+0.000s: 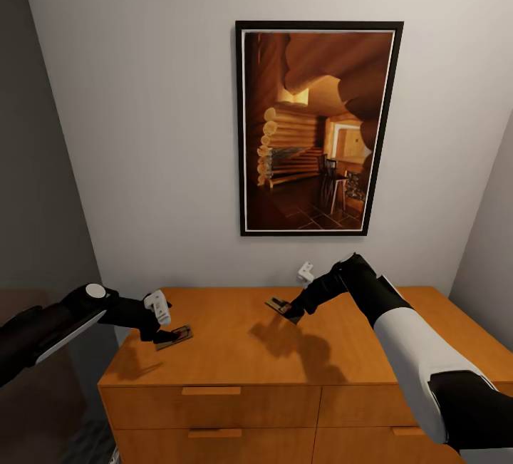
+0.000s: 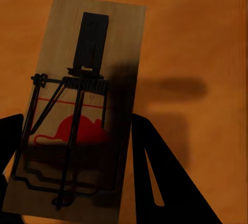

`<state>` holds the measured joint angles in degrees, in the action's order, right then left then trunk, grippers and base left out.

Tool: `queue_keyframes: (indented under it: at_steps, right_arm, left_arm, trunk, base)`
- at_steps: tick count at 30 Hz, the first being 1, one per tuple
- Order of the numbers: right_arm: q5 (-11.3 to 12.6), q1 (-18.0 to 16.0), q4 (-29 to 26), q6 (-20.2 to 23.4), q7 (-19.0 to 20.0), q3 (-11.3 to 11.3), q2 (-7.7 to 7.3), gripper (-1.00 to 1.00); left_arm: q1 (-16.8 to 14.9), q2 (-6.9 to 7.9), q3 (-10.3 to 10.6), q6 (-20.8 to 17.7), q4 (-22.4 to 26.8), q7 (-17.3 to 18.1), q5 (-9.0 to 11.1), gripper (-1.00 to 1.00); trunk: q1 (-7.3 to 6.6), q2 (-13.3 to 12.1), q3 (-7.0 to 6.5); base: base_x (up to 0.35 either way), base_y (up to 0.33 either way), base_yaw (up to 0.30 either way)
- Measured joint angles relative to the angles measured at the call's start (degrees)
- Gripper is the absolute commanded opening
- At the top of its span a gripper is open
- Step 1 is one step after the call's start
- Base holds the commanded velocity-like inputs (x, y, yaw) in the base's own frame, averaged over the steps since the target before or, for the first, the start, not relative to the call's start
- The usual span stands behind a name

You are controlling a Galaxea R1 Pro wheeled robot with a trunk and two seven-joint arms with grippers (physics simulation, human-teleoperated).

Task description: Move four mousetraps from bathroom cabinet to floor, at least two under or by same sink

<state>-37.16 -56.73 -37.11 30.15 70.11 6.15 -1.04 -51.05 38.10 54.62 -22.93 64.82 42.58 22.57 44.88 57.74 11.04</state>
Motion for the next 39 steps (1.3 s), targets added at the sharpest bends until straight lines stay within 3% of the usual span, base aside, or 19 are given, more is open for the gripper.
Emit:
queue_keyframes:
  at_steps: [6,13,39]
  right_arm:
    - [-0.02,0.00,0.02,-0.01,-0.51,0.12,0.08,-1.00]
    - [-0.15,0.00,-0.05,-0.12,-0.54,1.81,0.11,-1.00]
    - [-0.21,0.00,0.52,-0.27,-0.78,2.04,0.96,-1.00]
  left_arm:
    - [0.01,0.05,-0.04,-0.04,-0.06,-0.08,-0.05,1.00]
    - [0.01,0.08,-0.05,-0.04,-0.26,-0.10,-0.13,1.00]
    - [0.01,0.04,-0.14,0.04,-0.44,-0.19,-0.16,1.00]
  trunk:
    - [0.00,0.00,0.00]
    - [0.00,0.00,0.00]
    - [0.00,0.00,0.00]
  base:
    - [0.000,0.000,0.000]
    - [0.000,0.000,0.000]
    - [0.000,0.000,0.000]
